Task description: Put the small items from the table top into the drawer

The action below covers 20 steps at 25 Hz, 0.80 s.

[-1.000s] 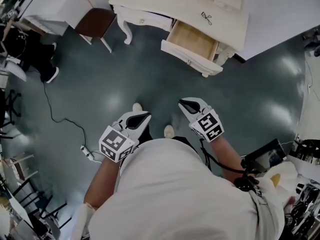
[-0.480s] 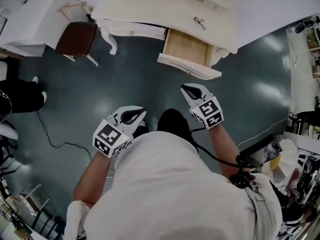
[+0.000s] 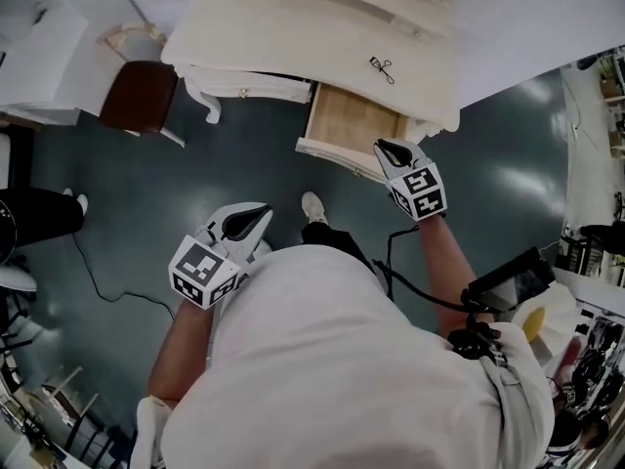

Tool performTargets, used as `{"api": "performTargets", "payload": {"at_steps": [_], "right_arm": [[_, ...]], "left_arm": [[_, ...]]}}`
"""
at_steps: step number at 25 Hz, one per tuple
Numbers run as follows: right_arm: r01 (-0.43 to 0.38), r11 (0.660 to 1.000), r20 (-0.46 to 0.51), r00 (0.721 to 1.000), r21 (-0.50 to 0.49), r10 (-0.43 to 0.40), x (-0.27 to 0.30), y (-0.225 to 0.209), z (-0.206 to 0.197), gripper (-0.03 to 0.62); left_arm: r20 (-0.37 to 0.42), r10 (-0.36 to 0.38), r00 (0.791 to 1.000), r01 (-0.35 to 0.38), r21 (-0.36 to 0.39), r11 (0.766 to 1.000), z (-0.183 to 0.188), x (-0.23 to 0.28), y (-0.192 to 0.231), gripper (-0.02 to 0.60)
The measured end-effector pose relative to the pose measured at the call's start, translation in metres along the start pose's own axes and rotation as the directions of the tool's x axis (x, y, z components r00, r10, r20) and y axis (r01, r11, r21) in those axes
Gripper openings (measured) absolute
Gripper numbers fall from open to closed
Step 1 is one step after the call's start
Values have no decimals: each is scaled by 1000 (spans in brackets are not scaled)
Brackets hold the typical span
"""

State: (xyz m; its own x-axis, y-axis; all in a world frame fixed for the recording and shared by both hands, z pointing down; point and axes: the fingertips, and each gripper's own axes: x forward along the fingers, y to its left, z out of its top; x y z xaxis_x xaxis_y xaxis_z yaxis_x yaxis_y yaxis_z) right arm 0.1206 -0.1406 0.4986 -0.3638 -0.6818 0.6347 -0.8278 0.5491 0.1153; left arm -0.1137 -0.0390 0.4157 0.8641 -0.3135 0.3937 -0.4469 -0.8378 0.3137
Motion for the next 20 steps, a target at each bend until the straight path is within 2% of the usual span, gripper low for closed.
{"api": "performTargets", "payload": {"at_steps": [4,9,15,20], "right_arm": [[15,1000,-14,1000,-5,-15,26,-69,-1,41],[1,1000,-36,999,-28,-2,62,-126,0,57],[-21,999,-62,998,-33,19,117,-183,-8,71],[-24,999,-83,996,-37,20,150,-207,-8,81]], "left_arm": [[1,33,999,-33,4,999,30,38,17,2],[3,86,996,-86,-13,996,53,68,32,2],[-7,162,987,-162,-49,985,64,97,48,2],[-12,223,975,-224,-75,972,67,97,51,2]]}}
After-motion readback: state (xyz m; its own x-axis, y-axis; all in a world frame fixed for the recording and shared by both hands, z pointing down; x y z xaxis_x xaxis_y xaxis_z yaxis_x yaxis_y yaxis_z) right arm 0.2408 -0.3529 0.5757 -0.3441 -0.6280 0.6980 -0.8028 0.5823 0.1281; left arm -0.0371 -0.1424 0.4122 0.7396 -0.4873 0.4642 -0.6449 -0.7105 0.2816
